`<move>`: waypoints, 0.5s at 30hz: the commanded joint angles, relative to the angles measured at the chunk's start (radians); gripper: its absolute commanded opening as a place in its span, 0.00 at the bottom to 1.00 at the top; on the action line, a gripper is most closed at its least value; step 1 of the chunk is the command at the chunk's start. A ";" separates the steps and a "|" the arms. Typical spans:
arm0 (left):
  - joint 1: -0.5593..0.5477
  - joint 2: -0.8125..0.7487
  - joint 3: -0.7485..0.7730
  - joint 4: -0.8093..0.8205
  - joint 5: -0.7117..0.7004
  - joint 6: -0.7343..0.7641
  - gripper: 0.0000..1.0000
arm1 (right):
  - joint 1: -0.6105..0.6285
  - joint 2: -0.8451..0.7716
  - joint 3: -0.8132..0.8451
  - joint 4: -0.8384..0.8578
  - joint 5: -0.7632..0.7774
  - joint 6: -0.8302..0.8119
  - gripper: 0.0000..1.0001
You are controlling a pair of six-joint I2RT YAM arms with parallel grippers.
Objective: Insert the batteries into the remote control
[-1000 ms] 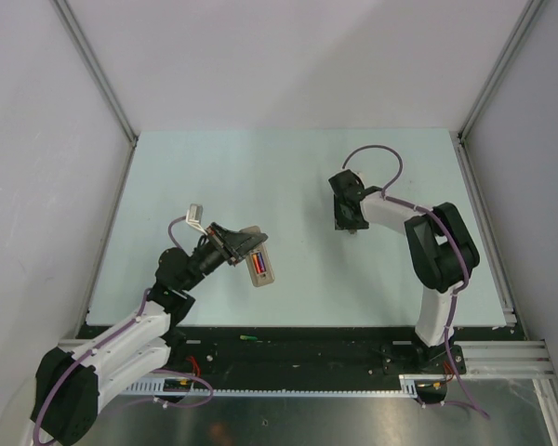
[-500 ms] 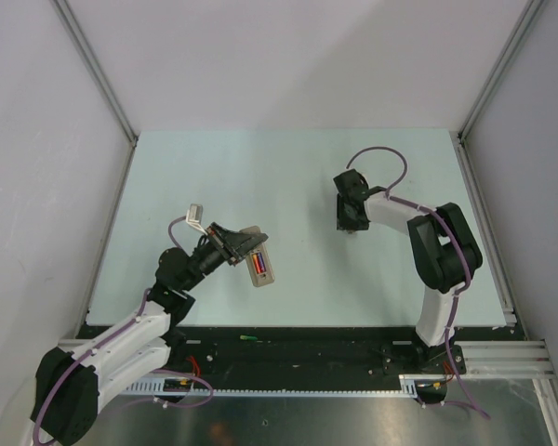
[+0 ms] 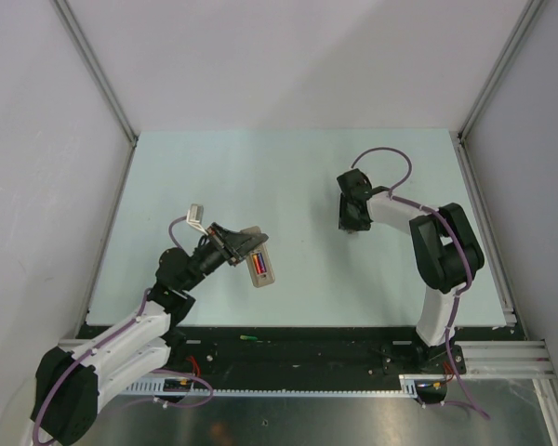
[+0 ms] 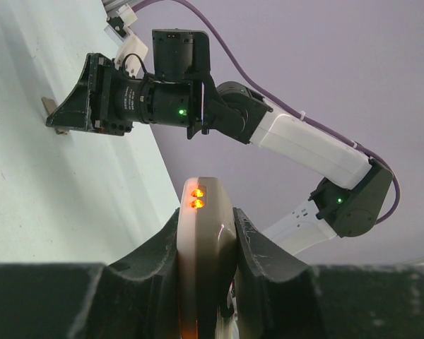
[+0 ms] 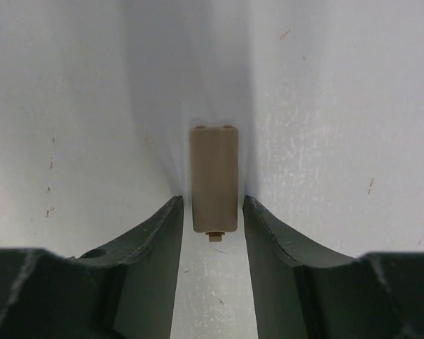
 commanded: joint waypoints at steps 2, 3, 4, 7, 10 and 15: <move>-0.010 0.003 0.039 0.032 0.012 0.016 0.00 | -0.008 0.011 -0.032 -0.074 -0.009 0.034 0.42; -0.011 0.001 0.039 0.031 0.014 0.016 0.00 | -0.008 0.008 -0.032 -0.074 -0.008 0.037 0.42; -0.013 0.001 0.039 0.032 0.014 0.017 0.00 | -0.007 0.007 -0.034 -0.074 -0.011 0.036 0.41; -0.013 0.003 0.041 0.032 0.014 0.017 0.00 | -0.008 0.009 -0.034 -0.077 -0.009 0.039 0.37; -0.014 0.003 0.041 0.031 0.012 0.019 0.00 | -0.004 0.007 -0.034 -0.081 -0.006 0.043 0.27; -0.013 0.001 0.042 0.031 0.012 0.019 0.00 | 0.001 0.000 -0.035 -0.089 0.009 0.043 0.12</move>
